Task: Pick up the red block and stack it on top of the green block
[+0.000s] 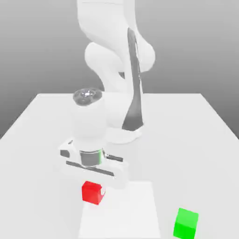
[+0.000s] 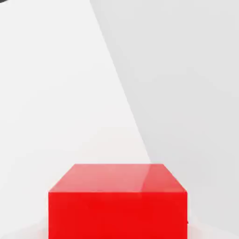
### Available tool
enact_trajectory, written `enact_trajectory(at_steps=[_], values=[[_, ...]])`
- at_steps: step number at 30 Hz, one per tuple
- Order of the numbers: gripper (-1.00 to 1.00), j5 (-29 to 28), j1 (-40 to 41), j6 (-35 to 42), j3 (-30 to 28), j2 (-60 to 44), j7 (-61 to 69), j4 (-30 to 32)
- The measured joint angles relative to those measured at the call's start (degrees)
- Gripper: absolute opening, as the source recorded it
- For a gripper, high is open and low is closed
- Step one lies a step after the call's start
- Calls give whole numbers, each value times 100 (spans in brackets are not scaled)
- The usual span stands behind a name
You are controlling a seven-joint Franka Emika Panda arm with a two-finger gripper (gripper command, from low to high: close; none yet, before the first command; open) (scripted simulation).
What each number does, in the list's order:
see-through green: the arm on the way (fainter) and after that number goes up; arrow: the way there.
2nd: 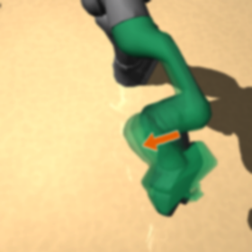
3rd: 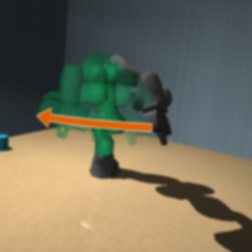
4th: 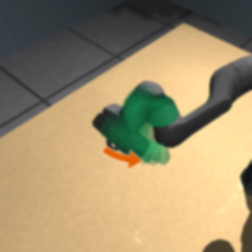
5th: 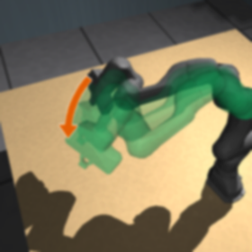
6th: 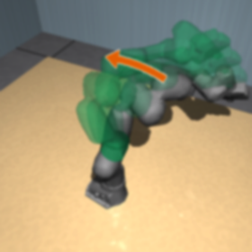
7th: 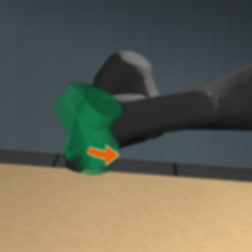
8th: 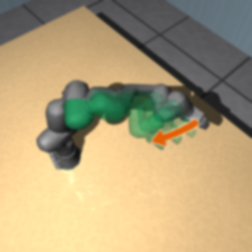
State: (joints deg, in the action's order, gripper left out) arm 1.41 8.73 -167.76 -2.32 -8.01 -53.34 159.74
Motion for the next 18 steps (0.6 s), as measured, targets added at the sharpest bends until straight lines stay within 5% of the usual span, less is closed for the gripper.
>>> enact_trajectory(at_steps=[5,18], values=[[-100,-205,30,790,122,738,-228,-44],[-100,-480,-1584,1970,1264,-134,-1445,-2075]])
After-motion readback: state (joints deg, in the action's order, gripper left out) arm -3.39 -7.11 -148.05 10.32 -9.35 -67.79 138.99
